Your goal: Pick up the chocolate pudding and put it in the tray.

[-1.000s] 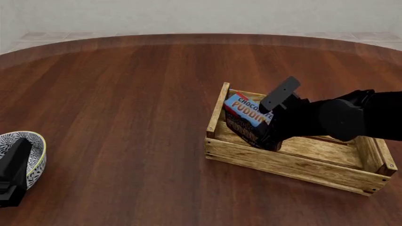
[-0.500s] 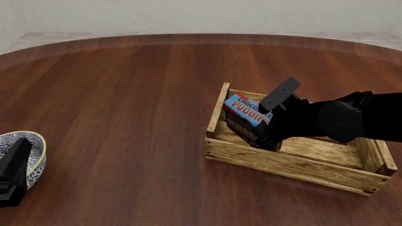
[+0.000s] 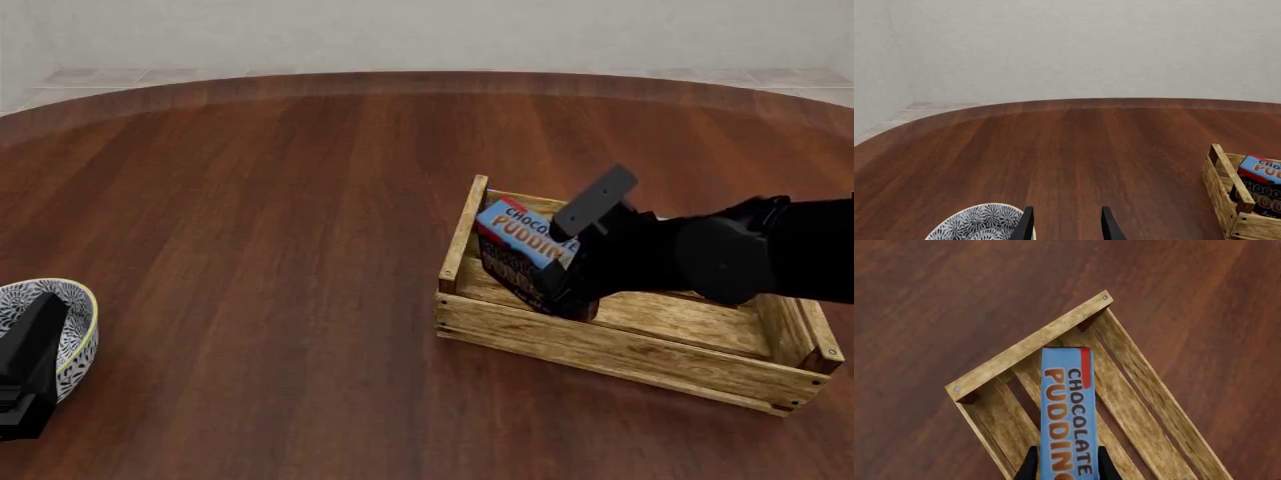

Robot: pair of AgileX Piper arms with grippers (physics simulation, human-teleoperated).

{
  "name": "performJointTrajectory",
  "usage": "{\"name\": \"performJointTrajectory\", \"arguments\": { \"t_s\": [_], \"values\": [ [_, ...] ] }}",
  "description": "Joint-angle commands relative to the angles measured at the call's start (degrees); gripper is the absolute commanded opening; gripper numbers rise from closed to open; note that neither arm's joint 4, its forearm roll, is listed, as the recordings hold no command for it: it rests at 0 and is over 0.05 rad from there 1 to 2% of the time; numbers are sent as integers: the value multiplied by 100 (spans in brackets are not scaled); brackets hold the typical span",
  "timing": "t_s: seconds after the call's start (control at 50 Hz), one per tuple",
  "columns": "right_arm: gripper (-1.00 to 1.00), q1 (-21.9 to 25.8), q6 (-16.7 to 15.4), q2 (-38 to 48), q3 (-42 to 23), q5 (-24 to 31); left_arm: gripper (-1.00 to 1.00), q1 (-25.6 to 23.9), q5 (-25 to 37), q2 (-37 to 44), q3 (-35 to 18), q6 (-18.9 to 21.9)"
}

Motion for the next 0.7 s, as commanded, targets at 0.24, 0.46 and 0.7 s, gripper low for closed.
{"name": "performJointTrajectory", "arguments": {
  "t_s": [0.24,0.46,0.7],
  "values": [
    [100,-14,265,44,28,34,100,0,0,0,0,0],
    [100,-61,263,-134,-149,264,100,0,0,0,0,-1],
    [100,-165,145,-665,-461,838,100,0,0,1,0,0]
  ]
}}
